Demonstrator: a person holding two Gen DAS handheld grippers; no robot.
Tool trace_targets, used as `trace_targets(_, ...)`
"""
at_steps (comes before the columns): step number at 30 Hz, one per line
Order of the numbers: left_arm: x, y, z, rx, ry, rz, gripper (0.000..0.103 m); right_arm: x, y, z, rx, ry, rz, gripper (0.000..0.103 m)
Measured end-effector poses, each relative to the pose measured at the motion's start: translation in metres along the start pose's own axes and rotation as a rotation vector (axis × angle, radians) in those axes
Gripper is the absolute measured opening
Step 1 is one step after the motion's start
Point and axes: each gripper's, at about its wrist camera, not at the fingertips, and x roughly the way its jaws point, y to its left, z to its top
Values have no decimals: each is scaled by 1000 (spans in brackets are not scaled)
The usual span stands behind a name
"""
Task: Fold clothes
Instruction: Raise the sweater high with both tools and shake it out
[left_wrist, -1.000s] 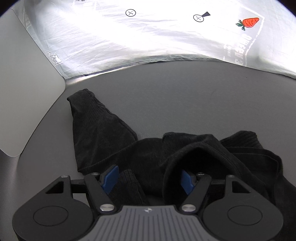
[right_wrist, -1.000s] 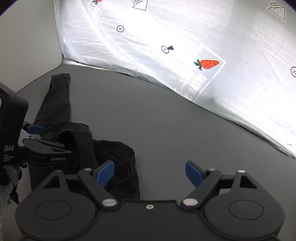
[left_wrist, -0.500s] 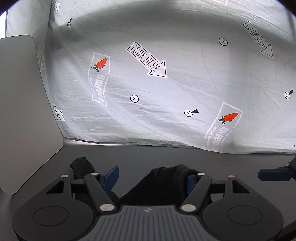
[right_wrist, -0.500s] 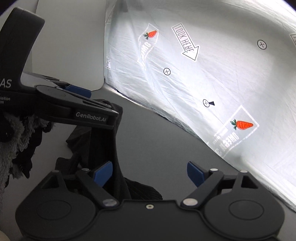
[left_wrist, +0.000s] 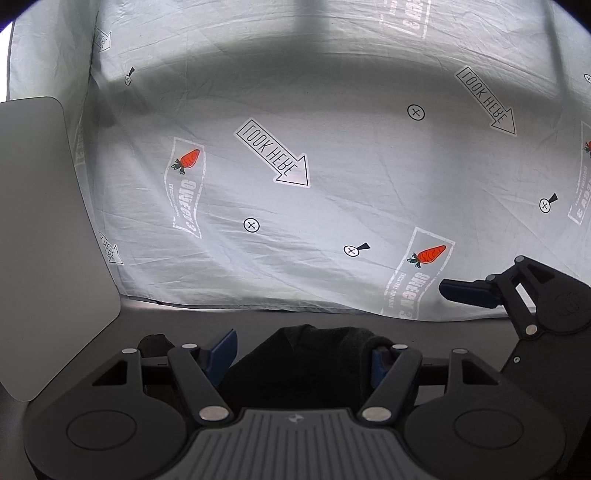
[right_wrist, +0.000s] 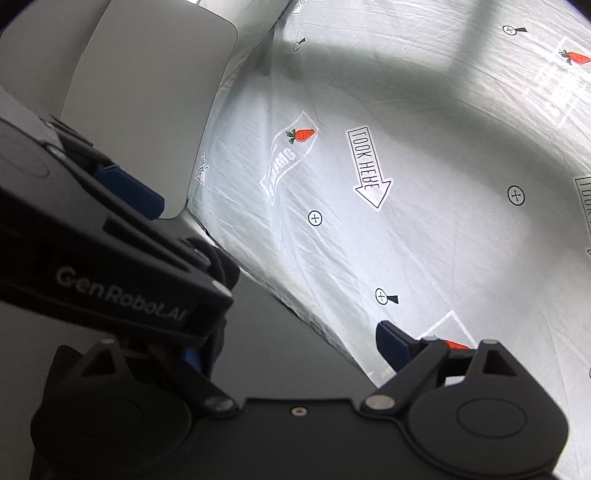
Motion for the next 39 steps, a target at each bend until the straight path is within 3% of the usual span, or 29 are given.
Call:
trace_targets(3,-13,4,7,-43,-45,-25,70,-3,-17,13,18,-36,-112,90)
trace_targets(6,-29,8,18,-88,-90,-72,71,-24,-35,29,-11,-132,-257,90)
trace_targets(10,-56,11,32,-111,-172,-146,74,-55,-58,57,-75,-238,-423,91)
trace_targets(13,-67,11,28,-111,-191,-170,77,-73,-78,76,-94,-274,-549,91)
trace_targets(19,-59,-1,-14,-12,-74,-211,79,-105,-106,94,-106,-293,-683,93)
trace_targets(24,-19,-29,-45,102,18,-224,79,-124,-115,97,-80,-304,-713,94)
trace_targets(26,-2,-40,-51,104,66,-301,79,-131,-120,96,-67,-298,-730,95)
trace_targets(31,35,-62,-61,40,215,-612,80,-150,-131,90,-64,-284,-772,96)
trace_targets(33,50,-66,-62,1,264,-683,85,-158,-135,88,-55,-279,-779,96)
trace_targets(37,77,-76,-60,-96,364,-840,86,-173,-142,82,-39,-264,-811,97)
trace_targets(39,72,-84,-53,-99,341,-867,76,-178,-145,78,-41,-255,-843,97)
